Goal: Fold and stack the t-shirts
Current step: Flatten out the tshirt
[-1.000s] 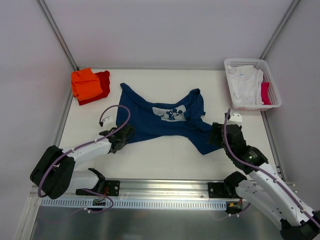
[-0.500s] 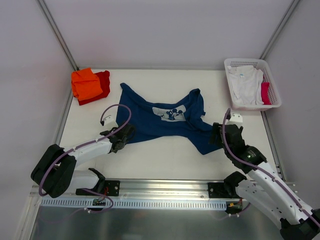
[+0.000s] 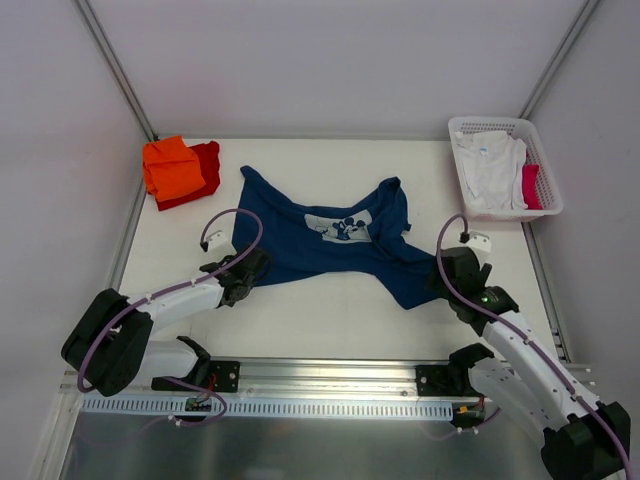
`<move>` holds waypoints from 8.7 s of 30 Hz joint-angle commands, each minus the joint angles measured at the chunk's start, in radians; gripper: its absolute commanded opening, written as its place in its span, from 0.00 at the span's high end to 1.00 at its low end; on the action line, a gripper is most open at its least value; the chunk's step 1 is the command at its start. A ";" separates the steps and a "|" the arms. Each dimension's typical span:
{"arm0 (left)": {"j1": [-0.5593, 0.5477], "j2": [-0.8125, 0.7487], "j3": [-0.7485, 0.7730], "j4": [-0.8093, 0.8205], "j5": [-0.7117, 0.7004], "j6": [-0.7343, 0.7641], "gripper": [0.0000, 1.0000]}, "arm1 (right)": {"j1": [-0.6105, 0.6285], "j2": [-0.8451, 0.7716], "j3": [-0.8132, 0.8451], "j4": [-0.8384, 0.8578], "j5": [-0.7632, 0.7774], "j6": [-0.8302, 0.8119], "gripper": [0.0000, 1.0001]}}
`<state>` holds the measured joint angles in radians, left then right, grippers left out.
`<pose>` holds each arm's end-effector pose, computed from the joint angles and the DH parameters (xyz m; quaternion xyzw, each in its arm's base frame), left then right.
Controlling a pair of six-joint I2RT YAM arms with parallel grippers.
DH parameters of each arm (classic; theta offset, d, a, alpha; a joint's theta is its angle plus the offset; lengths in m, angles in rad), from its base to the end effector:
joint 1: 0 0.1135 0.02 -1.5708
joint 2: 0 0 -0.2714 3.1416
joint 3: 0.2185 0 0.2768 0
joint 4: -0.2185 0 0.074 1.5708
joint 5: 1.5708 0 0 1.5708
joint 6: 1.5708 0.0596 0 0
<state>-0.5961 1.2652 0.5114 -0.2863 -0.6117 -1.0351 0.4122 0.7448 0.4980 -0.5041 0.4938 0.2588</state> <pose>0.2166 -0.1056 0.1252 -0.2774 0.8809 0.0171 0.3830 0.1851 0.0501 0.2033 0.0290 0.8942 -0.0844 0.4387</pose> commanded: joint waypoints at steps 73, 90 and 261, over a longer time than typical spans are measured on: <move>0.002 -0.049 -0.054 -0.021 0.013 0.014 1.00 | -0.705 0.150 -0.164 0.351 -0.821 0.054 0.56; 0.002 -0.055 -0.057 -0.020 0.015 0.012 1.00 | -0.828 0.156 -0.167 0.351 -0.894 0.080 0.55; 0.642 0.477 1.855 0.101 0.917 0.825 1.00 | -0.365 0.911 1.881 0.521 -0.842 -0.326 1.00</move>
<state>0.0433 1.7592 2.2692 -0.2424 0.2459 -0.2413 0.0406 1.7805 2.4073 -0.1593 -0.4427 0.0856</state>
